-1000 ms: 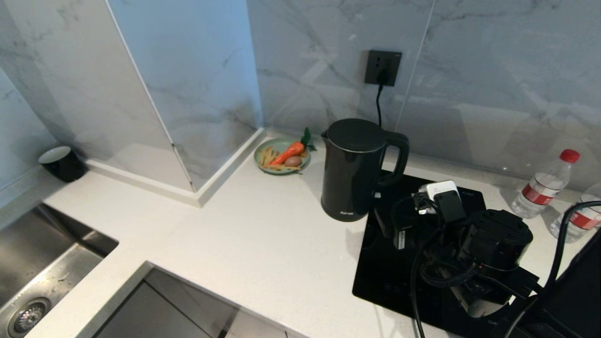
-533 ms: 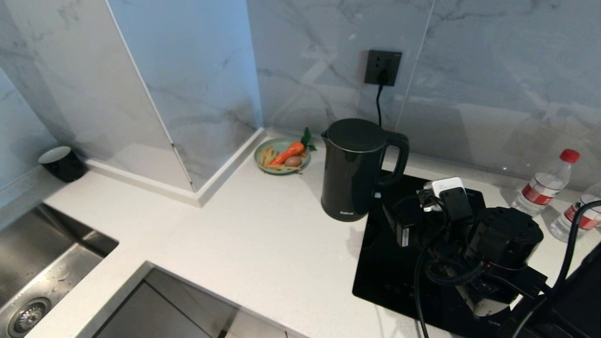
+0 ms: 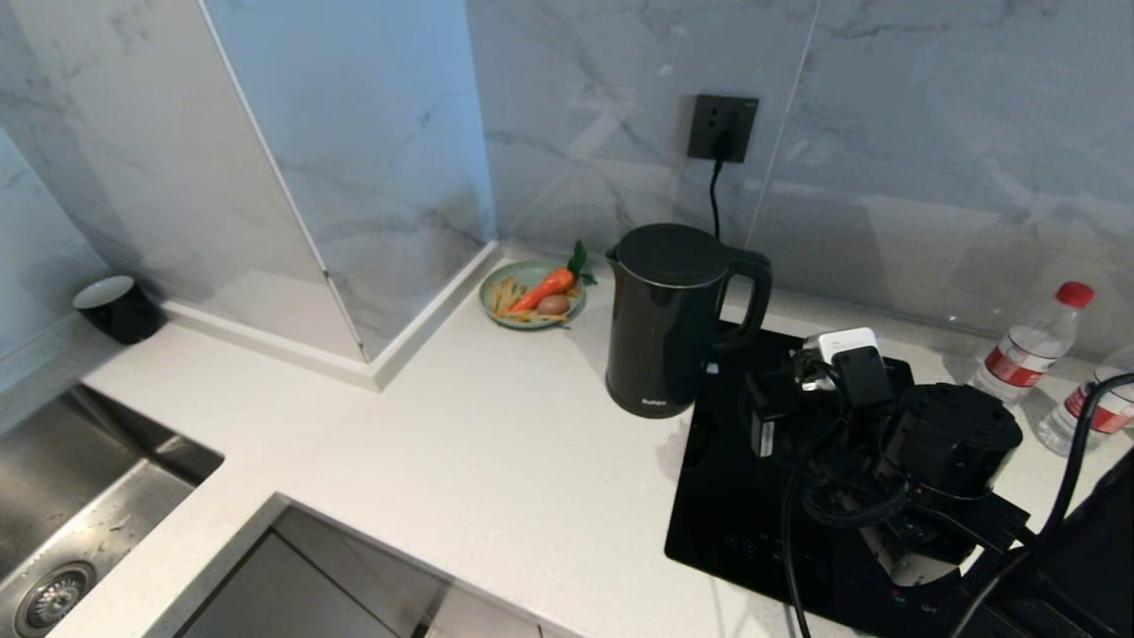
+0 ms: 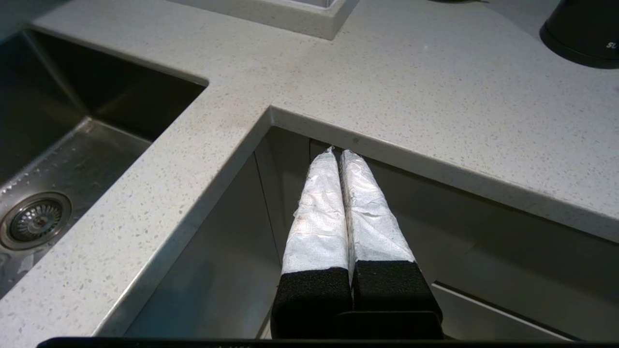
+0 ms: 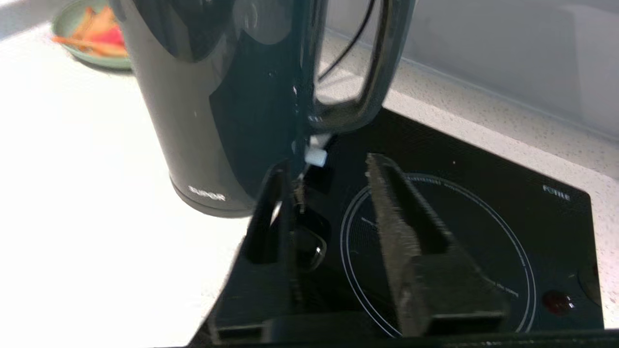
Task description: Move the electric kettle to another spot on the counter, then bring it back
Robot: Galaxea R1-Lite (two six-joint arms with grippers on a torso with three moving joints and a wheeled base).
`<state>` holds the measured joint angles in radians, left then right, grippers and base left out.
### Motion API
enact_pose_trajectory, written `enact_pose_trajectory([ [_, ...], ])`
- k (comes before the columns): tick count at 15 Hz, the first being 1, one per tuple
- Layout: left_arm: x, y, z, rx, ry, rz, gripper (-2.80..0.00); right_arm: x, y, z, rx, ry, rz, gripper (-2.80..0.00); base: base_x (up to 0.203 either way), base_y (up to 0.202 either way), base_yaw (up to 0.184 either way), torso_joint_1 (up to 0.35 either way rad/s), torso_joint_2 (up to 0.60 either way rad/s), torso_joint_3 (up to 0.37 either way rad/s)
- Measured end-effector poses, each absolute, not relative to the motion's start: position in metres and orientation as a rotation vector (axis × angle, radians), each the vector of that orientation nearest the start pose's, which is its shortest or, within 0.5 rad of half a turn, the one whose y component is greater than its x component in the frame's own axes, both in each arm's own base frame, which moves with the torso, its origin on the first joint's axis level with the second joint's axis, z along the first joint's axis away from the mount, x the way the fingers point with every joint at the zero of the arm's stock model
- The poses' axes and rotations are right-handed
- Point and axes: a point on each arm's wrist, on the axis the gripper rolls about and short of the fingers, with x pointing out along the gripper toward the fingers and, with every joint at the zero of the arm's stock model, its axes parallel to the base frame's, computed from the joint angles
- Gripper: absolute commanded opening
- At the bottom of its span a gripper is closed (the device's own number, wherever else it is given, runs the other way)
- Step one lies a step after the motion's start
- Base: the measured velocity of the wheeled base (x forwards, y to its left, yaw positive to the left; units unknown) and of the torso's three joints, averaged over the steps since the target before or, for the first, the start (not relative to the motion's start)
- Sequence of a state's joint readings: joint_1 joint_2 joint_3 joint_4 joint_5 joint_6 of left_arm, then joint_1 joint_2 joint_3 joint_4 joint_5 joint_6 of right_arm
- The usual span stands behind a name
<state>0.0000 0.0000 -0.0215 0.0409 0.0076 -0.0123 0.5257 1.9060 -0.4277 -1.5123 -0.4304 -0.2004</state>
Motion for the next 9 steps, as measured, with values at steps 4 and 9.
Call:
enact_pose_trajectory([
  [4, -0.024, 0.0, 0.077, -0.012, 0.019, 0.007, -2.8, 0.261, 0.138, 0.11, -0.199, -0.011, 0.087, -2.8, 0.0, 0.0, 0.0, 0.0, 0.0, 0.0],
  [9, -0.024, 0.0, 0.077, -0.012, 0.02, 0.007, -2.8, 0.275, 0.133, 0.092, -0.194, 0.055, 0.053, -2.8, 0.0, 0.0, 0.0, 0.0, 0.0, 0.0],
])
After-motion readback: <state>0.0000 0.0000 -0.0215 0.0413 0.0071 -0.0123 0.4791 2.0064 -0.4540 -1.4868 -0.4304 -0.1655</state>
